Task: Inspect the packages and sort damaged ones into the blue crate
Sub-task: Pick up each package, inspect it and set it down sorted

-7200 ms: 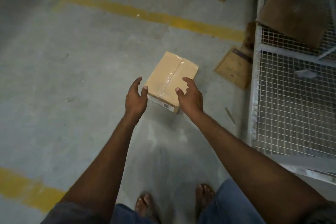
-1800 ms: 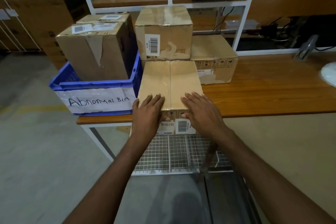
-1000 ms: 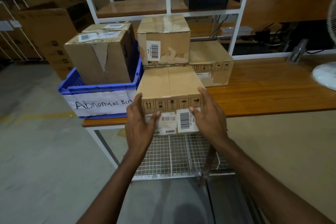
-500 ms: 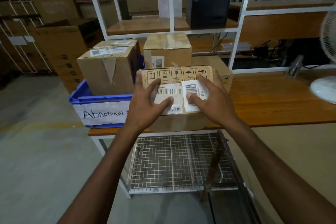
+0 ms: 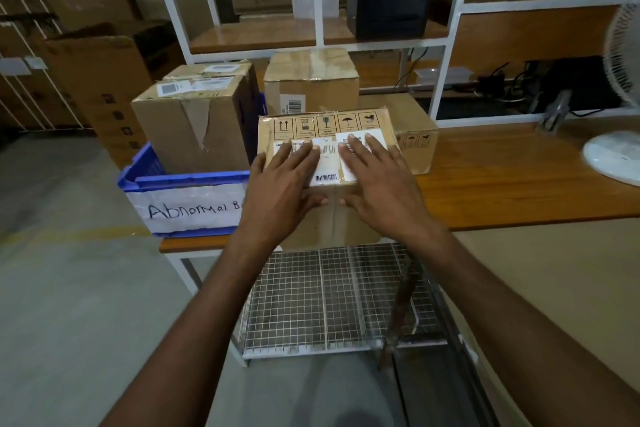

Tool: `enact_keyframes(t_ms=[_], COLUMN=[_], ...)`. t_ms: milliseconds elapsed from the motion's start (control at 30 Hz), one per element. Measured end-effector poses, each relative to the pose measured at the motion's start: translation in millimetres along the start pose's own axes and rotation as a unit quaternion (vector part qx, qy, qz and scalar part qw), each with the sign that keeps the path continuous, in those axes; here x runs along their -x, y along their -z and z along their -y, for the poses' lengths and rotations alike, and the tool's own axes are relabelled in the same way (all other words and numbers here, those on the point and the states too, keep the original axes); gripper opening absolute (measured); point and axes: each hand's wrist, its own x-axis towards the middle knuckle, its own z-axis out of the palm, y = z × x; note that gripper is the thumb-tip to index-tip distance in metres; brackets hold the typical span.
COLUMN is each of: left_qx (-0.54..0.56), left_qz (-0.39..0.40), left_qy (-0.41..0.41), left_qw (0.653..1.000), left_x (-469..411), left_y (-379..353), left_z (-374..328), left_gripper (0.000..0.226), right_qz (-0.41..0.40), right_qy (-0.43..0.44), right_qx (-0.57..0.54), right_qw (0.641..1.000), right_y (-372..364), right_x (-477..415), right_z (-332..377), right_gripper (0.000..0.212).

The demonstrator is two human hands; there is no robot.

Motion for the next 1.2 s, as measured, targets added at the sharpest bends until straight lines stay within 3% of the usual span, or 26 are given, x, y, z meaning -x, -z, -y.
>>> enact_keyframes(t_ms=[267,367,467,567,667,767,933,1067,1200], left_qx=[-0.035,-0.025,-0.017,0.085,0.209,0.307,0.345,0.327,0.28], left_qz=[0.007,-0.021,-0.073,-0.163,-0.206,-0.216,-0.215,-0.242,-0.216], left_qy=[-0.004,0.014,0.062,0.123,0.138,0.175,0.227,0.254,0.232], left_qw=[0.999,0.999,0.995,0.975,0.946,0.91,0.885,0.878,0.906], left_x=[-12,-11,5,27,37,41,31,20,-1], left_y=[5,1,-17,-39,-55,-63,-59,-37,-21], left_z=[-1,-1,1,2,2,-2,-14,-8,4], left_gripper=[0.085,0.078,0.073,0.079,0.08,0.092,0.104,0.104,0.083], right_qz=[-0.003,-0.038,-0.123,-0.203,-0.213,-0.195,-0.178,-0.185,-0.204], right_qy=[-0.001,-0.015,-0.079,-0.16,-0.205,-0.204,-0.216,-0.234,-0.228], right_qx=[0.005,0.002,-0.013,-0.135,-0.254,-0.286,-0.332,-0.347,-0.332], right_qw=[1.0,0.999,0.989,0.957,0.921,0.916,0.901,0.889,0.892], right_y=[-1,-5,-18,-38,-57,-67,-70,-47,-29], right_x=[-8,-7,4,20,25,26,24,13,-1], right_z=[0,-2,1,-1,-5,-4,-7,-14,-20], right_gripper=[0.089,0.085,0.081,0.086,0.098,0.109,0.124,0.118,0.082])
